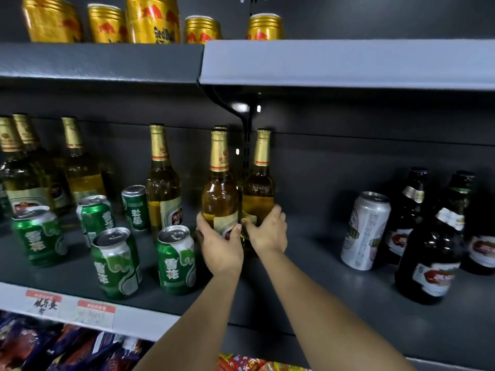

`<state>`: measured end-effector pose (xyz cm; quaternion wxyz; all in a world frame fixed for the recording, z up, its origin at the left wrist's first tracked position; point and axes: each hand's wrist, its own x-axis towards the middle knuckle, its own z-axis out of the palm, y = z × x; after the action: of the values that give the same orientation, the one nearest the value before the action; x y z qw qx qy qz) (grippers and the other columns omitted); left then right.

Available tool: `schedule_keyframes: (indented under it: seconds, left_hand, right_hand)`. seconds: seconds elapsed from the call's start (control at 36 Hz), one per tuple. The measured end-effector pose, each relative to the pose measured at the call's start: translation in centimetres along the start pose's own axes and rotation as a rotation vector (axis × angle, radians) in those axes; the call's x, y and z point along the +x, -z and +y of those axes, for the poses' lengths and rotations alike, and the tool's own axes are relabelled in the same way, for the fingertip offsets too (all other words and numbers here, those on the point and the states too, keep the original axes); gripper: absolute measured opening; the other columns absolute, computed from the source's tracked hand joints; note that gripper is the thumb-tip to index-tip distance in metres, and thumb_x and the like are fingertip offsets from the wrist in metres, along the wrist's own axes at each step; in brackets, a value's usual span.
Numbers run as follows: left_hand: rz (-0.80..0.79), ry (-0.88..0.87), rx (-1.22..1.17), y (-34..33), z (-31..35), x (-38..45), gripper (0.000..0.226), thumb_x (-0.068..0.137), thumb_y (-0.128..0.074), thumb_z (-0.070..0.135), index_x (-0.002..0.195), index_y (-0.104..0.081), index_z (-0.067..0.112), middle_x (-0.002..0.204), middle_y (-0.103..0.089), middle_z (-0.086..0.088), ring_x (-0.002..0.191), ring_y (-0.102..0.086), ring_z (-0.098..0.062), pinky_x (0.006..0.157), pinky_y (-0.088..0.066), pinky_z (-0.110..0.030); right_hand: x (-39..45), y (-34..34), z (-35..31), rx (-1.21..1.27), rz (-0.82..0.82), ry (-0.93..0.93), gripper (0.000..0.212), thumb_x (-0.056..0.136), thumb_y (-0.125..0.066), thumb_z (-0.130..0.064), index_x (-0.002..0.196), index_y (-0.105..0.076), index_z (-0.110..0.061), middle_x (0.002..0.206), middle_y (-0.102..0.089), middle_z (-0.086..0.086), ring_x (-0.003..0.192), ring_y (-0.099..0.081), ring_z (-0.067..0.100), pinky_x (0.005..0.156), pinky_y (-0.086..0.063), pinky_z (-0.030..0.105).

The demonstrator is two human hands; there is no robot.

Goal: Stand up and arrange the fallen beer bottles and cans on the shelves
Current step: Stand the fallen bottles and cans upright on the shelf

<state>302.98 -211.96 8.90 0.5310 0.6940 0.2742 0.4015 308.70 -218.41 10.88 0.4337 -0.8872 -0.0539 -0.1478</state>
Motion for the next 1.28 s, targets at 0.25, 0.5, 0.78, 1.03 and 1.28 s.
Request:
schedule_keyframes:
  seconds: [0.25,0.5,0.78,1.03,1.28]
  left_hand:
    - [-0.017,0.006,0.01,0.0,-0.1,0.1,0.089,0.083,-0.075,0.022,0.151,-0.017,0.018,0.141,-0.046,-0.014,0.126,-0.049,-0.035,0.105,-0.042,-0.046]
    - [0.16,-0.237,0.099,-0.3,0.5,-3.1,0.08,0.086,-0.068,0.011,0.152,-0.022,0.006,0.159,-0.018,-0.017,0.143,-0.025,-0.037,0.115,-0.024,-0.05]
    - [0.108,-0.553,0.208,-1.7,0.6,-5.7,0.062,0.076,-0.07,0.006,0.134,-0.048,0.006,0.13,-0.05,-0.018,0.124,-0.044,-0.037,0.104,-0.036,-0.053]
    - [-0.109,-0.557,0.221,-2.8,-0.4,-6.2,0.05,0.076,-0.07,-0.001,0.124,-0.057,0.008,0.121,-0.054,-0.012,0.109,-0.056,-0.032,0.086,-0.052,-0.046]
    - [-0.132,-0.545,0.222,-3.8,-0.1,-6.3,0.045,0.078,-0.068,-0.001,0.121,-0.058,0.009,0.117,-0.056,-0.01,0.105,-0.056,-0.028,0.079,-0.053,-0.044]
  right_hand:
    - [-2.5,5.4,5.7,-0.102,0.435,0.192,0.05,0.092,-0.057,-0.041,0.134,-0.047,-0.014,0.128,-0.056,0.003,0.121,-0.047,0.024,0.103,-0.029,0.042]
    - [-1.6,9.5,8.4,-0.011,0.644,0.039,0.06,0.088,-0.066,-0.018,0.139,-0.041,-0.001,0.142,-0.044,0.019,0.132,-0.039,0.036,0.111,-0.03,0.043]
    - [0.3,10.6,9.7,0.022,0.654,-0.096,0.082,0.087,-0.069,-0.02,0.151,-0.021,-0.004,0.158,-0.022,0.018,0.144,-0.024,0.035,0.117,-0.022,0.042]
    - [2.3,11.1,11.0,-0.159,0.514,-0.315,0.096,0.086,-0.07,-0.035,0.153,-0.007,-0.007,0.147,-0.039,0.02,0.129,-0.039,0.041,0.1,-0.034,0.051]
    - [1.2,9.5,9.5,-0.059,0.436,-0.149,0.069,0.079,-0.075,-0.041,0.127,-0.042,-0.005,0.124,-0.053,0.016,0.114,-0.045,0.036,0.085,-0.042,0.045]
